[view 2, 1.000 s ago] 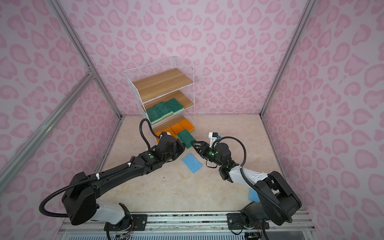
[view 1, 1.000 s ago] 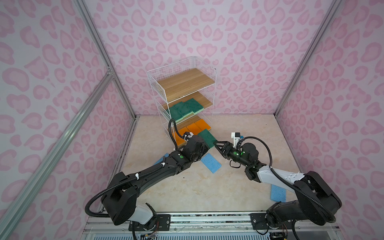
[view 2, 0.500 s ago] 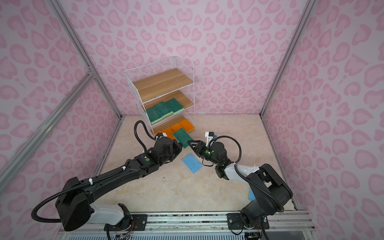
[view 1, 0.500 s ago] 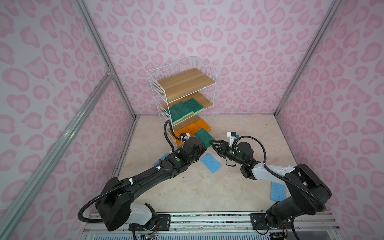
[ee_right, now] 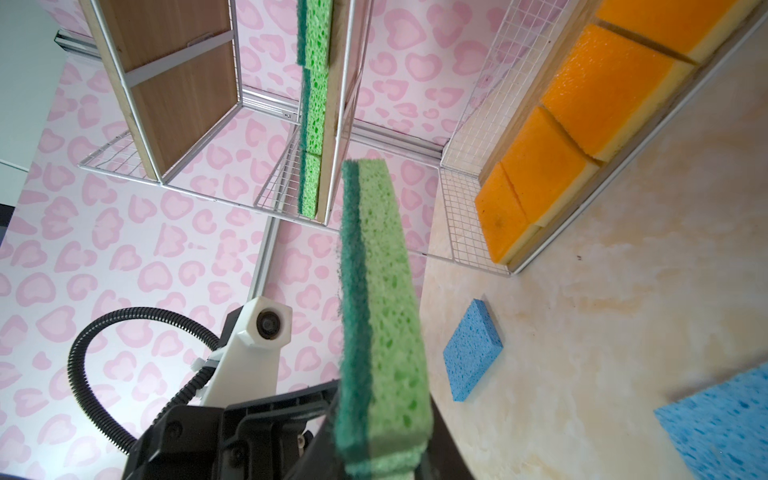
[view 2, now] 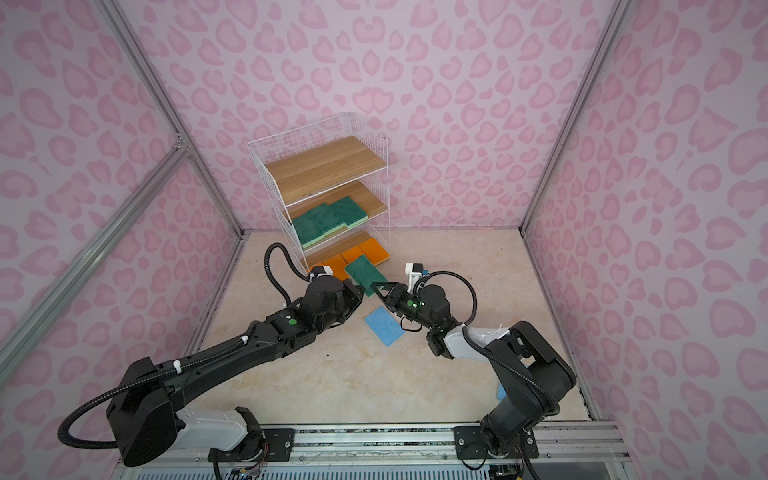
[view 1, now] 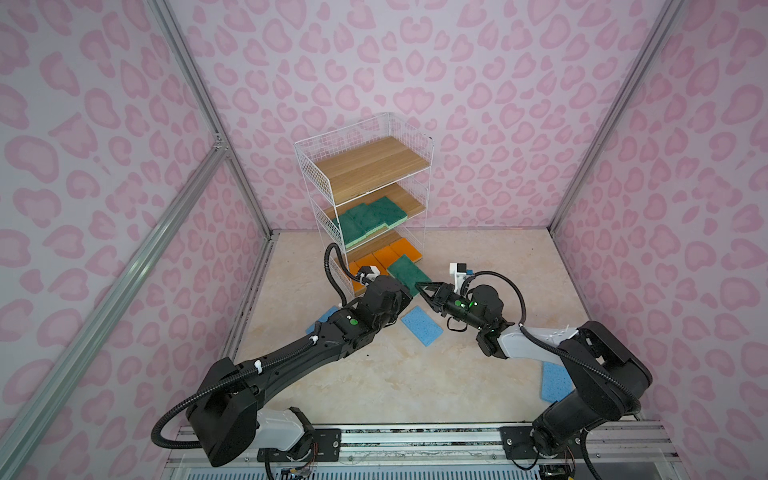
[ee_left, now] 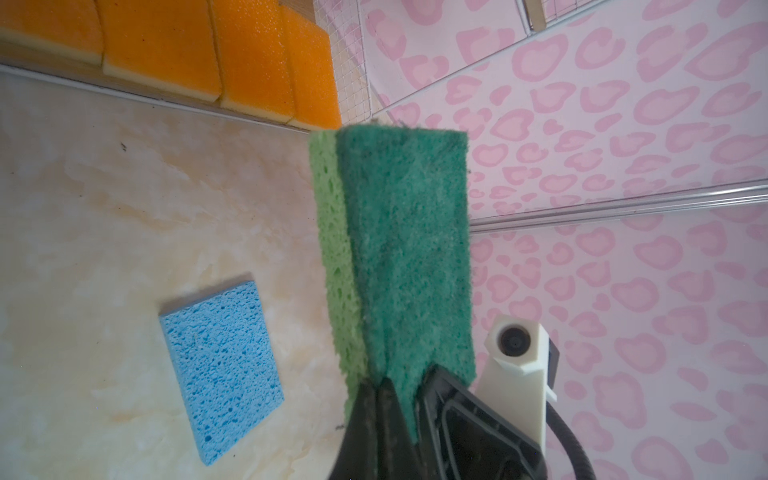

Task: Place and organize the cleaning sponges onto the shelf
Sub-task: 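Carry the green sponge to the middle shelf with right gripper while left gripper withdraws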

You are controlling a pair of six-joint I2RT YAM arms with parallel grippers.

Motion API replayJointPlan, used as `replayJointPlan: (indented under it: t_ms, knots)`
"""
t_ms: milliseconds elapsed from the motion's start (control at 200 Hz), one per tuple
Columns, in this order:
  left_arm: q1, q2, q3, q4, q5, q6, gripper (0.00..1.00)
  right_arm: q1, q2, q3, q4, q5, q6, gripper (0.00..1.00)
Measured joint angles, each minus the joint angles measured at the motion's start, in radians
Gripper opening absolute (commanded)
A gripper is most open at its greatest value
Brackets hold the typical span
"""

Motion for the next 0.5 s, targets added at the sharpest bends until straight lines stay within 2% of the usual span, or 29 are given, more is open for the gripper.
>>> replayJointPlan:
  t_ms: [45,150,160,170,185,240,250,500]
  knots:
    - [-0.002,-0.008,-0.001,-0.003,0.0,0.014,0.54,0.0,-0.005,0.0,-0.001,0.002,-0.001,0.19]
    - [-0.013,-0.047,-0.024,-0.003,-0.002,0.061,0.7,-0.003,-0.024,0.0,-0.015,0.005,-0.008,0.18]
    - [-0.015,-0.054,-0.03,-0.005,-0.003,0.064,0.74,-0.004,-0.027,0.0,-0.018,0.005,-0.009,0.18]
    - [-0.017,-0.061,-0.037,-0.004,-0.005,0.069,0.83,-0.005,-0.03,0.0,-0.022,0.005,-0.011,0.18]
    - [-0.019,-0.071,-0.046,-0.006,-0.006,0.077,0.91,-0.005,-0.034,0.0,-0.028,0.004,-0.013,0.18]
    - [-0.028,-0.117,-0.093,-0.009,-0.019,0.111,0.96,-0.008,-0.051,-0.003,-0.048,0.003,-0.021,0.18]
    - [-0.03,-0.126,-0.101,-0.009,-0.02,0.111,1.0,-0.01,-0.055,-0.005,-0.053,0.003,-0.024,0.18]
    - [-0.031,-0.347,-0.247,-0.09,-0.113,0.234,0.98,-0.068,-0.141,0.003,-0.212,-0.016,-0.108,0.18]
